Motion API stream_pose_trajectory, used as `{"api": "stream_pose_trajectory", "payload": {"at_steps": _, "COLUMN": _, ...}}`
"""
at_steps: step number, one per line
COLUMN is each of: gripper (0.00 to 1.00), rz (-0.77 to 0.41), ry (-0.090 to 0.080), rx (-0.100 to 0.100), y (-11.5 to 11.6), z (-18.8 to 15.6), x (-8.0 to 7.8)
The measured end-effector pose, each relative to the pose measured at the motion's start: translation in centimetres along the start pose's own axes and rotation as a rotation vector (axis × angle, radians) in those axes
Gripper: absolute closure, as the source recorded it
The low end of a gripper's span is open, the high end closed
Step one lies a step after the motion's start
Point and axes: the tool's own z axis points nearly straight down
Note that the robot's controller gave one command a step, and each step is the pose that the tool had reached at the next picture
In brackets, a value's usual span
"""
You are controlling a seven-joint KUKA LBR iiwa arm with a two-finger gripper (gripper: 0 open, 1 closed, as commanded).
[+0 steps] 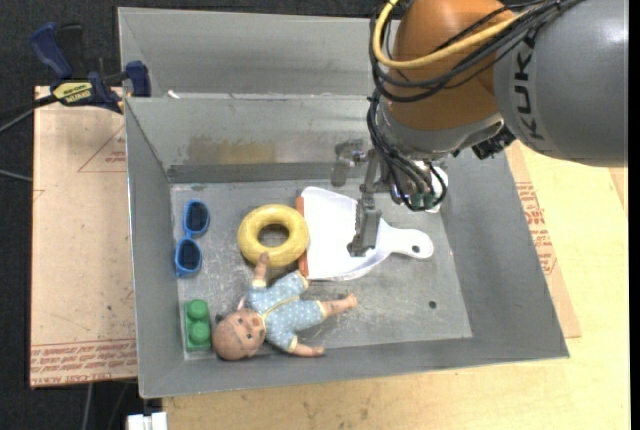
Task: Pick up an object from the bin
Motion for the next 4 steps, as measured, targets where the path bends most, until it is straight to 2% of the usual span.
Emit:
{"api": "stream_pose_trajectory", "payload": {"at_steps": 1, "gripper": 0.00, "rz": 0.002, "ry": -0.008, "rx": -0.001, "y": 0.0, "z": -0.5, "x": -0.1}}
{"api": "stream_pose_trajectory", "payload": {"at_steps": 2, "gripper": 0.00, "rz": -0.114, "ry": -0.008, "rx": 0.000, "y": 0.2, "z": 4.5, "x": 2.1}}
{"api": "stream_pose_trajectory", "payload": {"at_steps": 3, "gripper": 0.00, "rz": -0.310, "ry": -0.006, "rx": -0.001, "y": 1.0, "z": 6.7, "x": 8.9}}
{"api": "stream_pose_trajectory", "payload": {"at_steps": 4, "gripper": 0.00, "rz": -0.389, "ry": -0.010, "rx": 0.000, "y": 1.0, "z": 7.5, "x": 7.2}}
